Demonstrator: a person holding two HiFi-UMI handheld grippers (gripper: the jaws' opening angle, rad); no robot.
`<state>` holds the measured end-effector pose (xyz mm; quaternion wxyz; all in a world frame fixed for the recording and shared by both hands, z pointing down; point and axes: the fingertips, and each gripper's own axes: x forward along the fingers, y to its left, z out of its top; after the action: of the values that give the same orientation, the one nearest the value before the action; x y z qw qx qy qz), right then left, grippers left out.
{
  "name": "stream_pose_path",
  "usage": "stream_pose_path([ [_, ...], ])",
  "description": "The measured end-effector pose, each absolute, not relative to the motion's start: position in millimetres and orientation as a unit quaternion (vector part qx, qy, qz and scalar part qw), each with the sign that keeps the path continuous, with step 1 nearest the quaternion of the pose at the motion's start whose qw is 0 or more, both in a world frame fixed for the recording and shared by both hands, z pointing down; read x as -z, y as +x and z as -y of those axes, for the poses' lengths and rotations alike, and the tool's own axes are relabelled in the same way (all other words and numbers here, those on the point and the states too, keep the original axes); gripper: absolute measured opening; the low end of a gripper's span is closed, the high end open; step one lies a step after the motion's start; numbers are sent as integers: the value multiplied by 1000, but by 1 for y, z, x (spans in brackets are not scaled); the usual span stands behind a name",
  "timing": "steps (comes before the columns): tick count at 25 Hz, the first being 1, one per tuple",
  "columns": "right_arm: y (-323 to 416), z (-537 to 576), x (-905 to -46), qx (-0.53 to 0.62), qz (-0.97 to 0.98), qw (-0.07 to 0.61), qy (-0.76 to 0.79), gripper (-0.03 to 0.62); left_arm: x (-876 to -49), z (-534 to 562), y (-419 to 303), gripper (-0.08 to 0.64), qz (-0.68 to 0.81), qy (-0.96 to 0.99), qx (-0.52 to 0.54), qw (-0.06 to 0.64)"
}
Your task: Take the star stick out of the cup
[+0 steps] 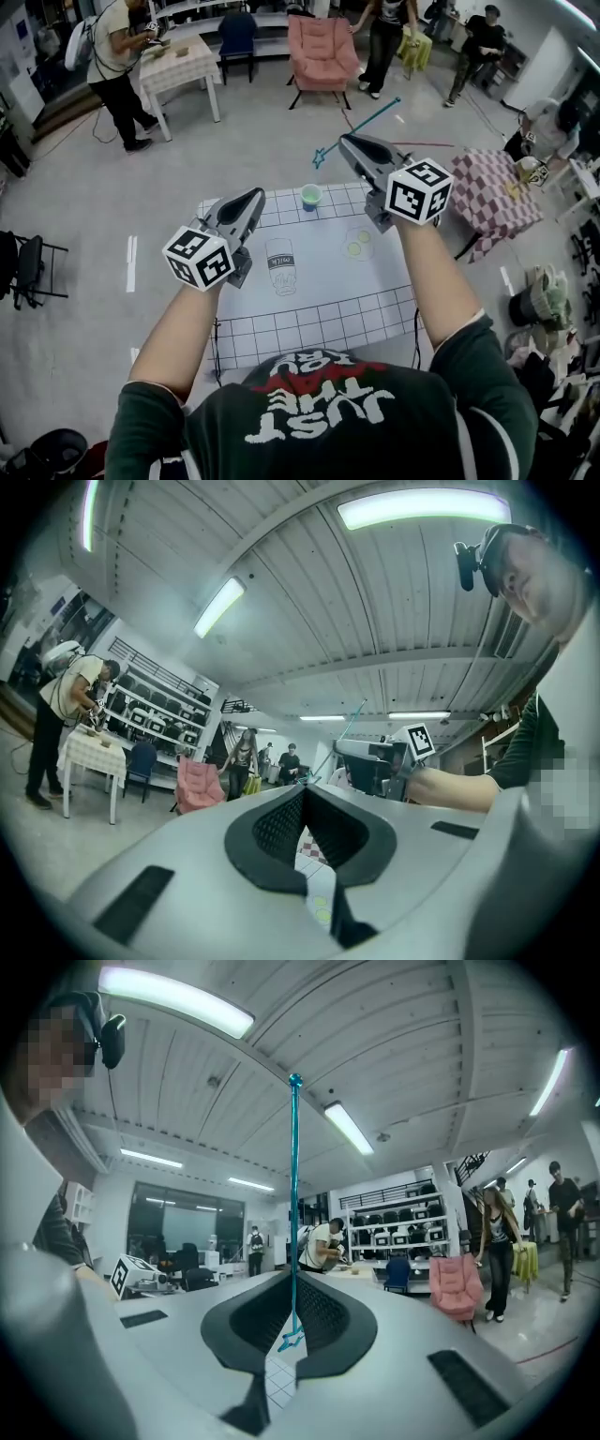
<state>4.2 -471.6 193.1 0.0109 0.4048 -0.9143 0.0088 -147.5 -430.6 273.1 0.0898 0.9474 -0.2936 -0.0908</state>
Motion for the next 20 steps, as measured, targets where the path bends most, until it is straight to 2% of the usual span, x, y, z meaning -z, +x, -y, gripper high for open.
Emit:
stream_pose_path([
  [9,64,378,-178,-4,933,-13,359,43,-255,344,-98,0,332,937,84,68],
  [20,159,285,-193,-15,954,-11,298,42,-283,241,-26,0,402,904,102,104],
])
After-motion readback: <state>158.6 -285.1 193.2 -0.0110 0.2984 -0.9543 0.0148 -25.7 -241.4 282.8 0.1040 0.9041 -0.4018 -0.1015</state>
